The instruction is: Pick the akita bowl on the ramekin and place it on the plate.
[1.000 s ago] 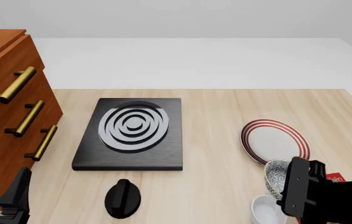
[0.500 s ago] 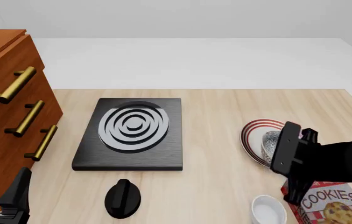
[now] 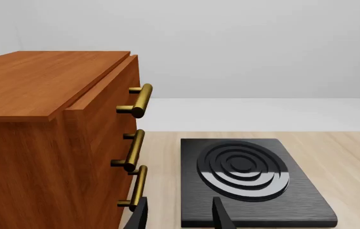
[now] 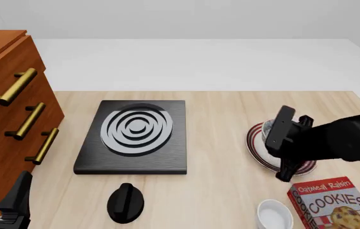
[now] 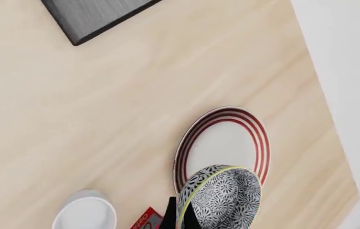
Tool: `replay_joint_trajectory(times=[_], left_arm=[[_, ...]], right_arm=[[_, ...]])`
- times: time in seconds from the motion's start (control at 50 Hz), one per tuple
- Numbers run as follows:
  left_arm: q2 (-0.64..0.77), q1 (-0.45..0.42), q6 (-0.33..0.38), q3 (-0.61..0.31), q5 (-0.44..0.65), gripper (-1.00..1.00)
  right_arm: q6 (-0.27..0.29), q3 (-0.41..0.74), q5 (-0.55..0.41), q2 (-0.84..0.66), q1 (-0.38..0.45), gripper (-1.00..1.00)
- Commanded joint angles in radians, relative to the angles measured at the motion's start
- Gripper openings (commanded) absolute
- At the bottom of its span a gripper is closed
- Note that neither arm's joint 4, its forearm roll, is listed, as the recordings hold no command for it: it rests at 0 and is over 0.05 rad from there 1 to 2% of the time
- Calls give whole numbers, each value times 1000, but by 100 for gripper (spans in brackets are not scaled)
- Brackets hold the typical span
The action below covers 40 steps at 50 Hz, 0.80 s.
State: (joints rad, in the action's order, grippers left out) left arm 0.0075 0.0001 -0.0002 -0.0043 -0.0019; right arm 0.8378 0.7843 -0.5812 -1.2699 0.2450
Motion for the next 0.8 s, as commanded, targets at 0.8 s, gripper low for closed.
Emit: replay_joint_trajectory(times=[0.8], left_arm=[[0,0,0,0,0,100]], right_arm=[[-60,75,112,-203,-183,-100]])
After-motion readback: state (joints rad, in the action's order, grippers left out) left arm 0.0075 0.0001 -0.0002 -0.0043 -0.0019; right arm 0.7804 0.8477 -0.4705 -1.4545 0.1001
